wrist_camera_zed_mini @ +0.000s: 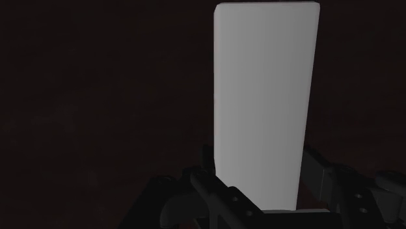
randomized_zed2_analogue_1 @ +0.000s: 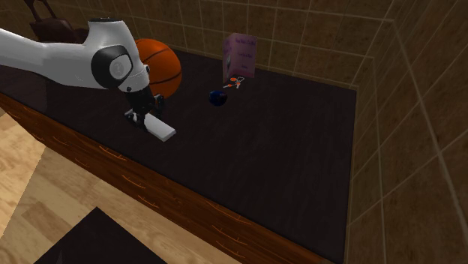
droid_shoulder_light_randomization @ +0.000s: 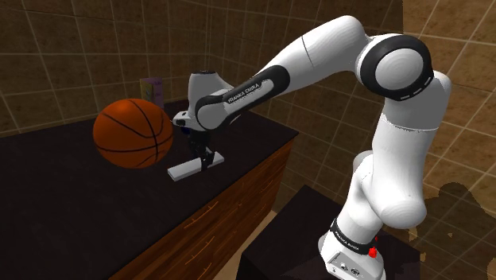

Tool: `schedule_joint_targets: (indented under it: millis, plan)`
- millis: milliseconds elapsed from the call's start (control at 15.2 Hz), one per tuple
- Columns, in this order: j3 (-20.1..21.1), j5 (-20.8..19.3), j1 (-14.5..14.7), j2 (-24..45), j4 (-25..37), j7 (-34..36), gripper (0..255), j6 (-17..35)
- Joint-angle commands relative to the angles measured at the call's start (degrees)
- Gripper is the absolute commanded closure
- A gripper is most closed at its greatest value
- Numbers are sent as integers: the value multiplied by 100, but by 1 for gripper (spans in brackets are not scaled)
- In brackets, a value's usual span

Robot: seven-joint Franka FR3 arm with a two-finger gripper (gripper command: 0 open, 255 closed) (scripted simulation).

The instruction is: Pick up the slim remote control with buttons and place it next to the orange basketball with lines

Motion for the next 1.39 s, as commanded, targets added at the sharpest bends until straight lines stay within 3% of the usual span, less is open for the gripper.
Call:
schedule_joint_targets:
  millis: [0, 264, 330, 660, 924, 1320]
  plan:
    - [-1, 2, -2, 3, -6, -4, 255, 14]
    - [-1, 2, -2, 3, -6, -4, 255, 14]
    - [-1, 2, -2, 3, -7, -4, 0, 14]
    - [-1, 2, -2, 3, -7, -4, 0, 14]
    - [-15, -88, 19, -385, 278, 58, 0, -653]
    - [-15, -88, 18, -385, 278, 58, 0, -653]
